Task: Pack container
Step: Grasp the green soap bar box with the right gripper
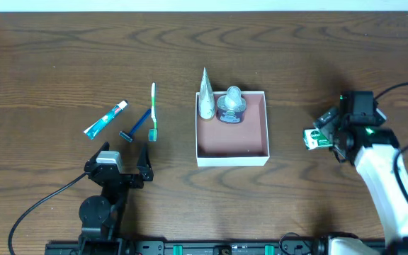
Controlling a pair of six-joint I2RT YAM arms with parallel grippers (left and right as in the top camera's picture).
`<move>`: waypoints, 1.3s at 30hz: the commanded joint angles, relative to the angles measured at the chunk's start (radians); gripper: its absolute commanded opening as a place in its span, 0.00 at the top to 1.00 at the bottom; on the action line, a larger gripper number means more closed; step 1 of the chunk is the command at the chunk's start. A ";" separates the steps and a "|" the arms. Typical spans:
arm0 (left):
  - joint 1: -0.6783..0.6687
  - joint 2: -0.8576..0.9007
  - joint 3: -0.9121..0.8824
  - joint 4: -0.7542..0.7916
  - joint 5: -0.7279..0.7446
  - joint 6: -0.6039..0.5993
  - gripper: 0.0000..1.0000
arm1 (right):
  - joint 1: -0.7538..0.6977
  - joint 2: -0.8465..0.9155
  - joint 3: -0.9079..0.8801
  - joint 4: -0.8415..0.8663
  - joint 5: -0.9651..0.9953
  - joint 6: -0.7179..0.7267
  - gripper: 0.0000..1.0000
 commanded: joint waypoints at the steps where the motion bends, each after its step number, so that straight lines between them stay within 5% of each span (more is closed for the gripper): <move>1: 0.006 0.000 -0.015 -0.036 0.018 -0.009 0.02 | -0.008 0.078 -0.006 0.045 -0.035 0.069 0.01; 19: 0.006 0.000 -0.015 -0.036 0.018 -0.009 0.02 | 0.000 0.367 -0.006 0.224 -0.064 0.105 0.04; 30: 0.006 0.000 -0.015 -0.036 0.018 -0.009 0.02 | 0.002 0.457 -0.006 0.265 -0.064 -0.044 0.53; 39: 0.006 0.000 -0.015 -0.036 0.018 -0.009 0.02 | 0.002 0.456 -0.006 0.400 -0.227 -0.337 0.53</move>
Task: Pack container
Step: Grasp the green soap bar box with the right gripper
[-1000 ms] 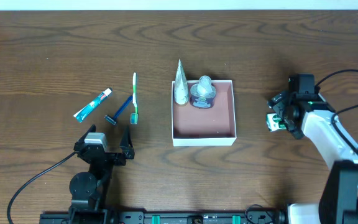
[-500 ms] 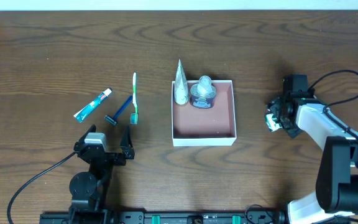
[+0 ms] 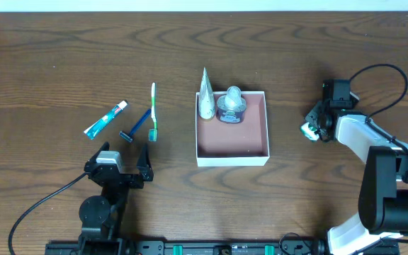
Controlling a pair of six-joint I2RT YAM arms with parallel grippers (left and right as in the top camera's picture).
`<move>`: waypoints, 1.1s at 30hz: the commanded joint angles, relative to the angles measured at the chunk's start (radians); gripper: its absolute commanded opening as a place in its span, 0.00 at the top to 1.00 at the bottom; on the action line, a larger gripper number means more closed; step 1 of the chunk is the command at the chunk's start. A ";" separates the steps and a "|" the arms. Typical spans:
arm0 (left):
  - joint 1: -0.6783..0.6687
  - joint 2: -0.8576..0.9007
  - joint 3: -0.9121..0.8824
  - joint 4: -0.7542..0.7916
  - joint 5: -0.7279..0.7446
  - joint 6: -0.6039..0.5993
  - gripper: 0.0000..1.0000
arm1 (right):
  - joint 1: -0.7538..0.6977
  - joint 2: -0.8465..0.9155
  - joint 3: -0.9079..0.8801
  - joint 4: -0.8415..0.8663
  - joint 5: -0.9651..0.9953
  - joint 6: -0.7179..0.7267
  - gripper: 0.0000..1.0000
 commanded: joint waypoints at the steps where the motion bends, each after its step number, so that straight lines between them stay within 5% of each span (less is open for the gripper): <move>1: 0.006 0.000 -0.015 -0.036 0.018 -0.009 0.02 | 0.002 0.057 -0.039 0.000 -0.182 -0.119 0.51; 5: 0.006 0.000 -0.015 -0.036 0.018 -0.009 0.02 | 0.002 0.057 -0.038 -0.055 -0.212 -0.087 0.34; 13: 0.006 0.000 -0.015 -0.036 0.018 -0.009 0.02 | 0.002 0.057 -0.039 -0.159 -0.260 -0.008 0.31; 16: 0.006 0.000 -0.015 -0.036 0.018 -0.009 0.02 | 0.002 0.057 -0.039 -0.162 -0.270 0.002 0.38; 20: 0.006 0.000 -0.015 -0.036 0.018 -0.009 0.02 | 0.002 0.057 -0.039 -0.152 -0.269 0.002 0.68; 22: 0.006 0.000 -0.015 -0.036 0.018 -0.009 0.02 | 0.002 0.057 -0.039 -0.144 -0.269 0.000 0.75; 33: 0.006 0.000 -0.015 -0.036 0.018 -0.009 0.02 | 0.002 -0.010 0.007 -0.036 -0.464 -0.180 0.77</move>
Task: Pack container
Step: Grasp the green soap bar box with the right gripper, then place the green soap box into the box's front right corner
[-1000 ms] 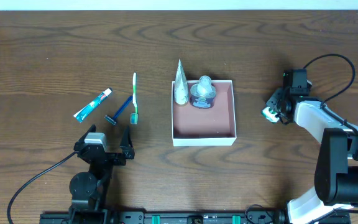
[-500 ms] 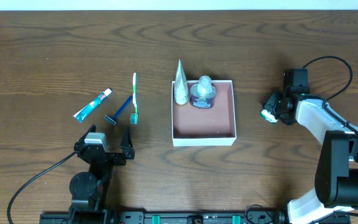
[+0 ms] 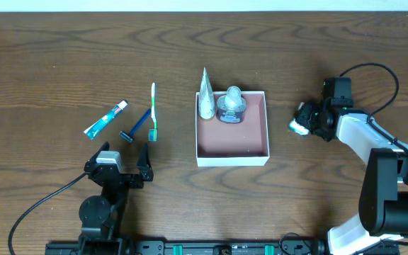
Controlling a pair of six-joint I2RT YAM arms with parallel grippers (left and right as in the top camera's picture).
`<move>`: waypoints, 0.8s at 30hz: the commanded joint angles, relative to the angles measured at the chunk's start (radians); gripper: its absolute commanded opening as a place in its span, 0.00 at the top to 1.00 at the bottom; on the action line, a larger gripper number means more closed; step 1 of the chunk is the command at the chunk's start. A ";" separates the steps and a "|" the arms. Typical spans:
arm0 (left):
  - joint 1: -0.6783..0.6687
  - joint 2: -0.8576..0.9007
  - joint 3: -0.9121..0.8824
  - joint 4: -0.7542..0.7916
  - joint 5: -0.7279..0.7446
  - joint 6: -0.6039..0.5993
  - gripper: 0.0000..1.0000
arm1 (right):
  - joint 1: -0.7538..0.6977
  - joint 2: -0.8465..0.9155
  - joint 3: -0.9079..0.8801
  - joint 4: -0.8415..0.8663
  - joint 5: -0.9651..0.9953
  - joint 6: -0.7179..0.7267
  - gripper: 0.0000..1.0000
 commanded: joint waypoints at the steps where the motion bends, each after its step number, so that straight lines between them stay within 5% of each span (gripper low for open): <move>1: 0.006 0.000 -0.015 -0.036 0.018 -0.009 0.02 | 0.002 -0.015 -0.004 0.006 -0.174 -0.108 0.76; 16: 0.006 0.000 -0.015 -0.036 0.018 -0.009 0.02 | 0.061 -0.403 0.016 0.006 -0.418 -0.195 0.71; 24: 0.006 0.000 -0.015 -0.036 0.018 -0.009 0.02 | 0.196 -0.401 0.016 0.021 -0.331 -0.229 0.70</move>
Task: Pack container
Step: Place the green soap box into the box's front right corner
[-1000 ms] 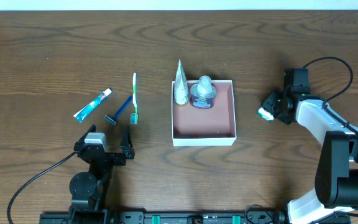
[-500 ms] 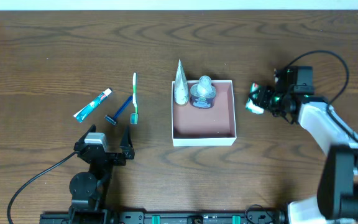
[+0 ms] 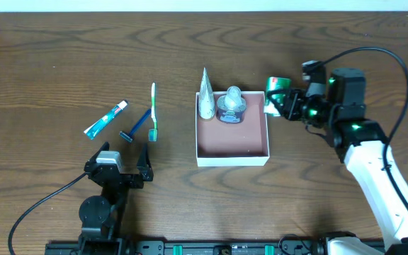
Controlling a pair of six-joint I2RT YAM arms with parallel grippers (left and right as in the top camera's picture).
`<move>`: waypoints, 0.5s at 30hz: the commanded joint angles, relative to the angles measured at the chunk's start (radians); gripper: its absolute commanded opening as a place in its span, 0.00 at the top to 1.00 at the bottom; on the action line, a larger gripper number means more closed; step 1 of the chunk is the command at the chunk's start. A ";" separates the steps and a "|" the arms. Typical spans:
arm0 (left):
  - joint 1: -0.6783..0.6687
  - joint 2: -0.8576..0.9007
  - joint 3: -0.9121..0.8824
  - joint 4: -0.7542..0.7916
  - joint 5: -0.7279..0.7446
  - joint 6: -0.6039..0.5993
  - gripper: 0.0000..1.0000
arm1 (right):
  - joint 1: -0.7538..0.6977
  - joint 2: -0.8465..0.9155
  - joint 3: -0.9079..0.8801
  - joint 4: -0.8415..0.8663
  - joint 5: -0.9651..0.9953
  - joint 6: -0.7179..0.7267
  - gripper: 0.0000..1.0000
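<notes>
The white box with a reddish floor [image 3: 233,157] sits mid-table. A white tube [image 3: 205,95] and a grey-capped bottle [image 3: 230,105] stand at its far end. My right gripper [image 3: 282,99] hangs at the box's far right corner, shut on a small green-and-white pack [image 3: 278,86]. Left of the box lie a blue-and-white toothpaste tube [image 3: 105,119], a blue razor [image 3: 134,127] and a green toothbrush [image 3: 153,112]. My left gripper [image 3: 127,161] rests open near the front edge, below the razor, holding nothing.
A black cable [image 3: 374,57] loops above the right arm [image 3: 374,170]. The left arm's base and its cable [image 3: 41,202] lie at the front left. The rest is bare brown wooden tabletop [image 3: 62,57].
My right gripper has moved left with the green pack, from the table right of the box to the box's far right corner. The left arm has not moved.
My right gripper was far right of the box with the green-and-white pack at its fingers. At each later moment it stood closer to the box with the pack, and now it is at the box's right rim. Everything on the left stayed put.
</notes>
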 commanded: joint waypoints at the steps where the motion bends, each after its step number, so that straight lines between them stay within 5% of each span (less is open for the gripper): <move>1: 0.006 0.000 -0.015 -0.036 0.018 -0.009 0.02 | 0.060 0.023 0.014 0.016 0.039 -0.056 0.70; 15: 0.006 0.000 -0.015 -0.036 0.018 -0.009 0.02 | 0.145 0.203 0.014 0.072 0.185 -0.039 0.73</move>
